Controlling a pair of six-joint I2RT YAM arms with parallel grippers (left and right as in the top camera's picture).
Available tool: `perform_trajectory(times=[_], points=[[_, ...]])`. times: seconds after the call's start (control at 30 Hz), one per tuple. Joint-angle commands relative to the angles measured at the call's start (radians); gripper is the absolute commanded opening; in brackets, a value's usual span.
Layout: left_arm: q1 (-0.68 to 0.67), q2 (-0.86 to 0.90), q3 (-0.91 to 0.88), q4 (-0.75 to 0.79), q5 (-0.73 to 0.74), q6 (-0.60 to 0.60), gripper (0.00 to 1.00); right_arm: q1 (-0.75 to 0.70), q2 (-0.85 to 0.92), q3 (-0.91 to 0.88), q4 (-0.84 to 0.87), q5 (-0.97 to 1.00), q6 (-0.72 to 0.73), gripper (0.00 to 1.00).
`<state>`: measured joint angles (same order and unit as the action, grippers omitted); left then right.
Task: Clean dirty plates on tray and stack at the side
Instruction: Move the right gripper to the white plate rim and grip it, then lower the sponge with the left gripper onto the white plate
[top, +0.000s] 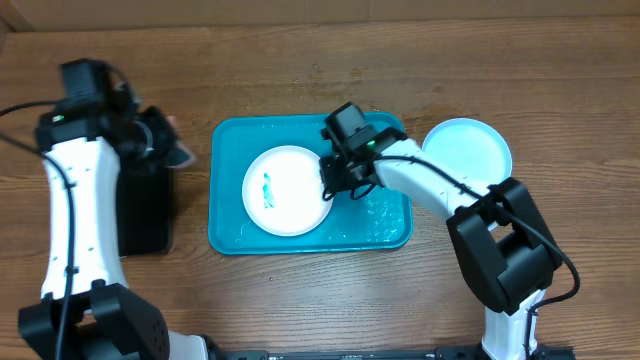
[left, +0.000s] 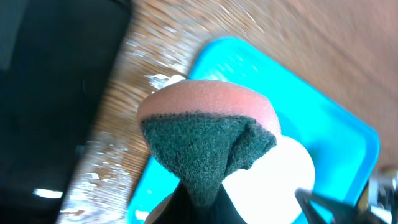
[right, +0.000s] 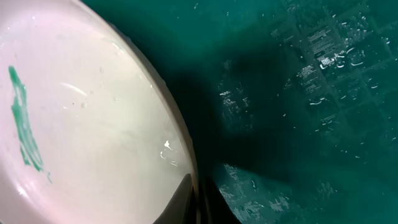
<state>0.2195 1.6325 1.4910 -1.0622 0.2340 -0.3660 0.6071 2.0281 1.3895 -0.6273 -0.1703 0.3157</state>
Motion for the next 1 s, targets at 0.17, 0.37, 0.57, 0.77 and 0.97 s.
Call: perform_trajectory(times=[0.17,0.37,0.57,0.77,0.97], points=[[-0.235,0.095,-0.006,-0.003,0.018,0.052,0.04,0.008,0.036,-0.003,0.021,0.118,0.074,0.04],[-0.336,0.197,-0.006,0.015,0.019,0.053,0.04,0.008,0.061,-0.003,0.021,0.117,0.082,0.04],[-0.41,0.311,-0.006,0.05,0.022,0.053,0.04,0.008,0.061,-0.003,0.02,0.117,0.082,0.05],[-0.466,0.408,-0.006,0.058,0.022,0.053,0.04,0.007,0.061,-0.003,0.021,0.117,0.081,0.05],[-0.489,0.49,-0.006,0.076,-0.003,0.084,0.04,0.007,0.061,-0.003,0.021,0.118,0.077,0.05]])
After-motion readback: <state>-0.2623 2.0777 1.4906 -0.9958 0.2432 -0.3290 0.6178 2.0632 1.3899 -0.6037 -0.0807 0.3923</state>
